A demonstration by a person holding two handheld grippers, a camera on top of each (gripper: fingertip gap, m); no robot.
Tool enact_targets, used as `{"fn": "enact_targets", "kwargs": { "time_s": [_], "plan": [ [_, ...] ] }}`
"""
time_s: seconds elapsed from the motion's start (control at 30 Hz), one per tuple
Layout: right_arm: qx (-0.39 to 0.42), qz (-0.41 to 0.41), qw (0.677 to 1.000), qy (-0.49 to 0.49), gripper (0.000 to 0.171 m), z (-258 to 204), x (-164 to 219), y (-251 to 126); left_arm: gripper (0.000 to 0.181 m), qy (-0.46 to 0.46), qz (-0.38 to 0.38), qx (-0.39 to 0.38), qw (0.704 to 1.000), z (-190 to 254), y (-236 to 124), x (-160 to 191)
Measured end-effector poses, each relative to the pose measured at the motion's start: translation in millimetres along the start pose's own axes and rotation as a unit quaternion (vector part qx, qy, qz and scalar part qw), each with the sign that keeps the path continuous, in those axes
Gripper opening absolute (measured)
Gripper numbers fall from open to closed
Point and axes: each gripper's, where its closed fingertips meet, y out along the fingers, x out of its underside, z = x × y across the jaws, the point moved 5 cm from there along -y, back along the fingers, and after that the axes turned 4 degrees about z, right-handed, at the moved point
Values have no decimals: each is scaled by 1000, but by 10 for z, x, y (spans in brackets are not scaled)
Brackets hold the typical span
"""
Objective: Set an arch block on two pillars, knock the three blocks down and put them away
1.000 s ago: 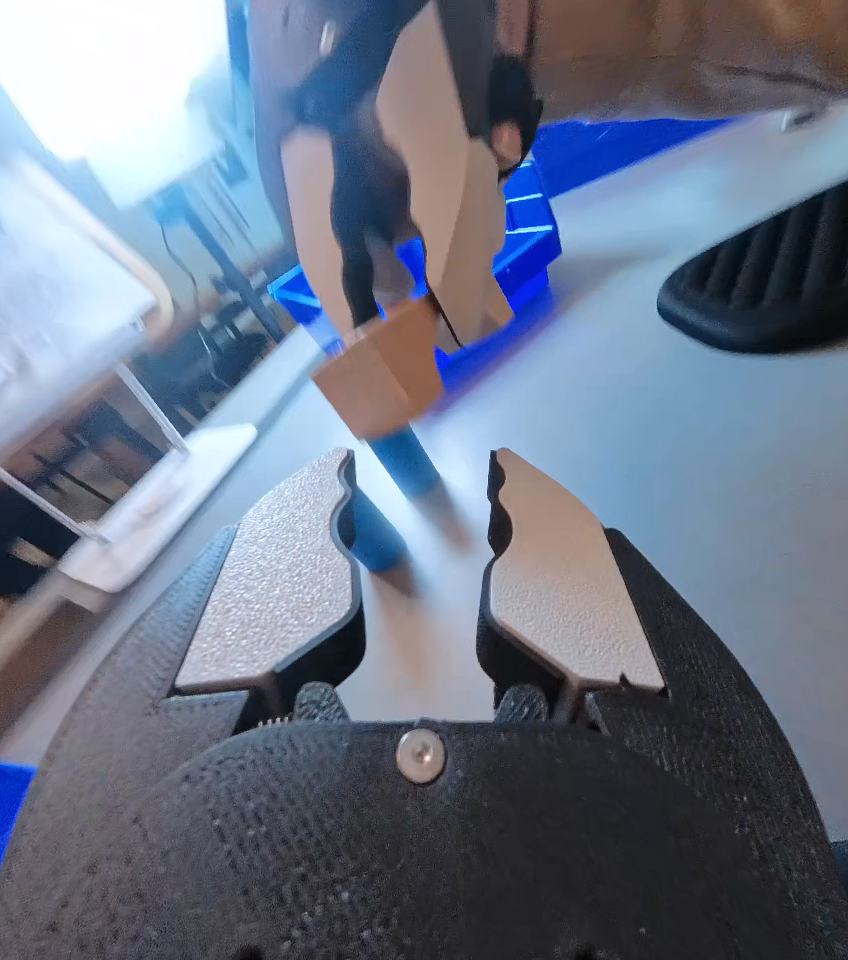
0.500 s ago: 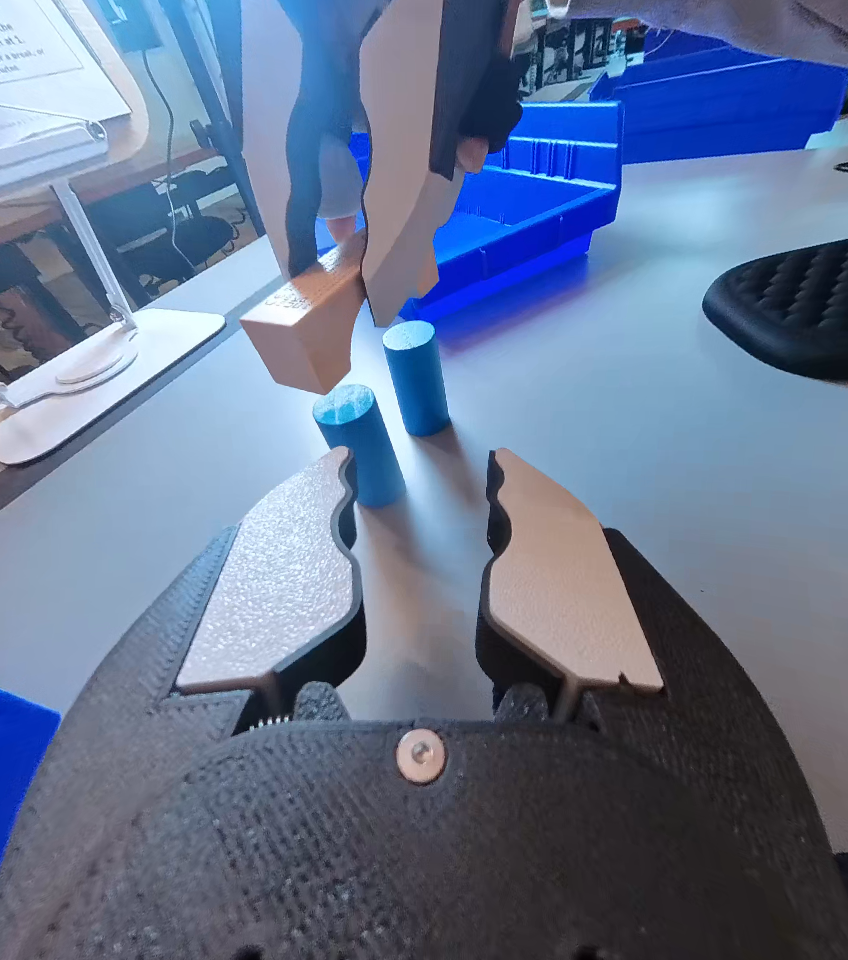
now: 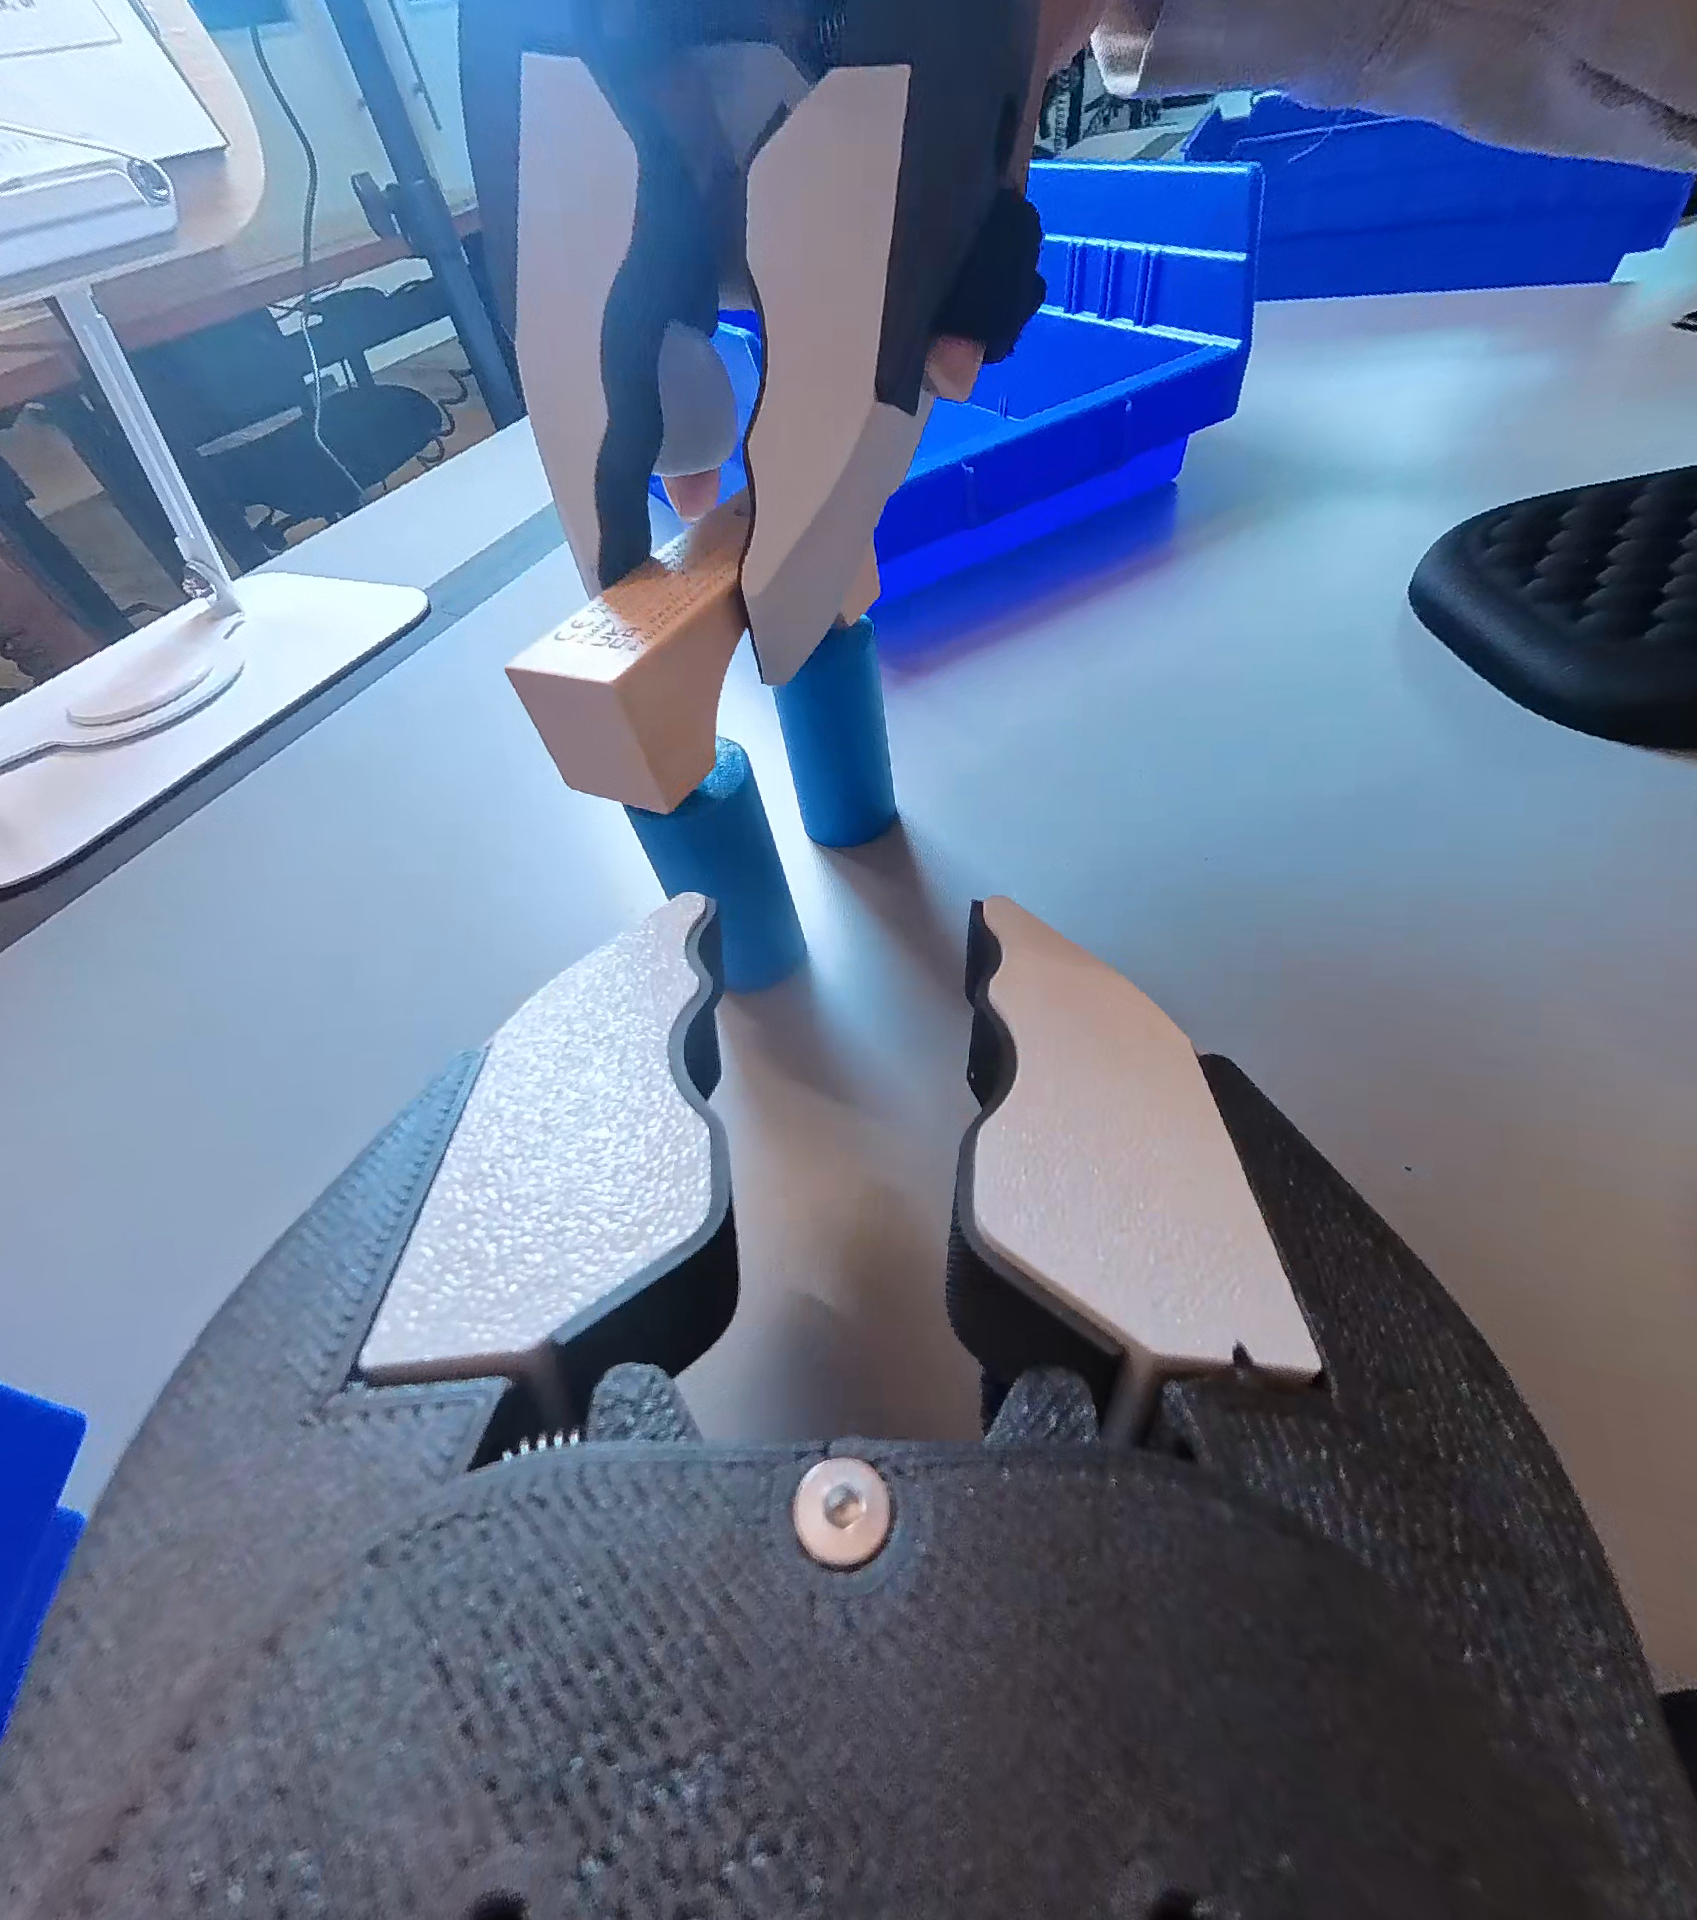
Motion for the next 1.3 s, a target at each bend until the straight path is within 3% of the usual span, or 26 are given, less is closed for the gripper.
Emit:
{"fn": "enact_targets", "kwargs": {
  "time_s": [1.0, 1.3],
  "plan": [
    [4, -4, 1000, -19, 34, -16, 17, 13, 45, 0, -9, 3, 1000, 6, 17, 11],
    [43, 75, 996, -3, 42, 36, -100, -254, 45, -1, -9, 2, 1000, 2, 17, 13]
  ]
}}
